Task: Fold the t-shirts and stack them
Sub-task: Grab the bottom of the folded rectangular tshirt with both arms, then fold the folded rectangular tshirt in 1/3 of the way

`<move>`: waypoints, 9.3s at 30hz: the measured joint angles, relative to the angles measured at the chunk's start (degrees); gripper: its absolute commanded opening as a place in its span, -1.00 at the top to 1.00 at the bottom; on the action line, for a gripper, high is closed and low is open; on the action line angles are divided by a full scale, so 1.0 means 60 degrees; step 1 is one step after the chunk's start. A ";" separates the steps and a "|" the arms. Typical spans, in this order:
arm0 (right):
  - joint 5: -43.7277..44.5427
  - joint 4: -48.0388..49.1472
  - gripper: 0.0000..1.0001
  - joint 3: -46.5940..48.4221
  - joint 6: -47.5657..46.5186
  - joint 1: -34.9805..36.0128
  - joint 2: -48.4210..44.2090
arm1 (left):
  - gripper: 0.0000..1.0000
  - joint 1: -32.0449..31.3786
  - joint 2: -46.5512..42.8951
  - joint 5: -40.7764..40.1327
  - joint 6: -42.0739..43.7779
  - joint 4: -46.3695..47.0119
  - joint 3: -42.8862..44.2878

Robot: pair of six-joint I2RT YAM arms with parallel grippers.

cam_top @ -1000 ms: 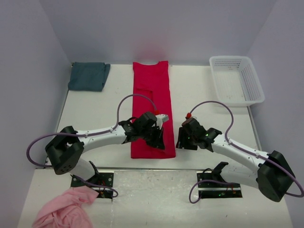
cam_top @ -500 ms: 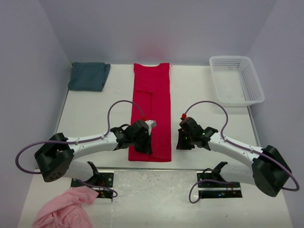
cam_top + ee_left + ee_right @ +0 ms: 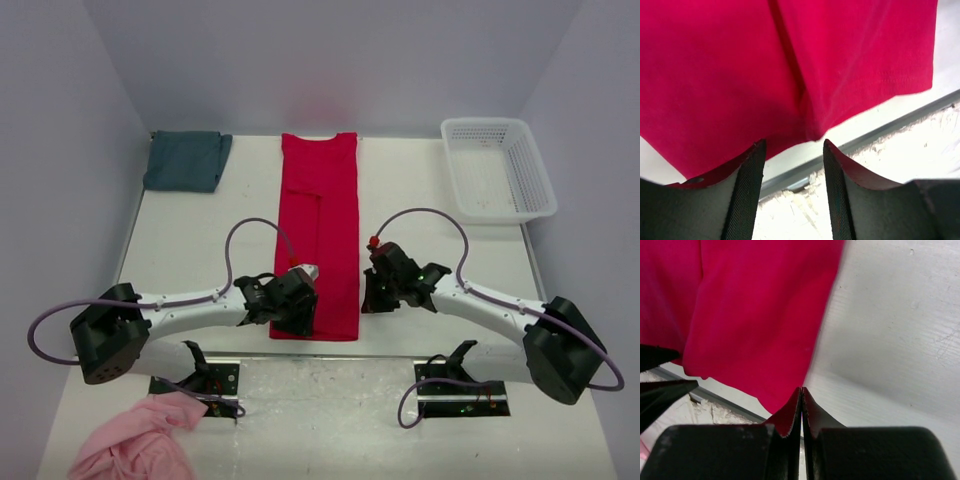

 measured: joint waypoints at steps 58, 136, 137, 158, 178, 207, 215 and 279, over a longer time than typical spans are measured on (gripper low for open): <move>0.0594 -0.0026 1.00 0.0838 0.0973 0.1679 0.1934 | 0.55 -0.1337 0.0270 -0.1978 -0.0790 -0.0076 0.0131; -0.0780 0.4211 1.00 -0.3064 0.3617 0.1377 -0.0375 | -0.28 0.0681 -0.3464 -0.1024 -0.1657 -0.0474 -0.1876; -0.0769 0.4171 1.00 -0.3064 0.3621 0.1384 -0.0401 | -0.27 0.0681 -0.3384 -0.0991 -0.1657 -0.0423 -0.1883; -0.0539 0.3439 1.00 -0.3064 0.3614 0.1402 -0.0936 | 0.82 0.0685 -0.2470 -0.0627 -0.2127 0.0900 -0.2514; -0.0047 0.2007 1.00 -0.2594 0.3362 0.1985 -0.1625 | 1.00 0.0685 -0.4528 -0.0251 -0.2313 -0.0474 -0.2707; 0.0280 -0.1668 1.00 0.7868 -0.1617 -0.2295 0.6186 | 1.00 0.5096 0.3814 -0.1315 0.2269 -0.0984 0.5752; -0.0193 -0.2393 1.00 0.9901 -0.2087 -0.2827 0.7981 | 1.00 0.5694 0.6138 -0.1107 0.3136 -0.1126 0.7854; -0.1829 -0.2688 1.00 1.0061 -0.2550 -0.2608 0.8896 | 1.00 0.4419 0.4368 0.1942 0.2608 0.3785 0.2688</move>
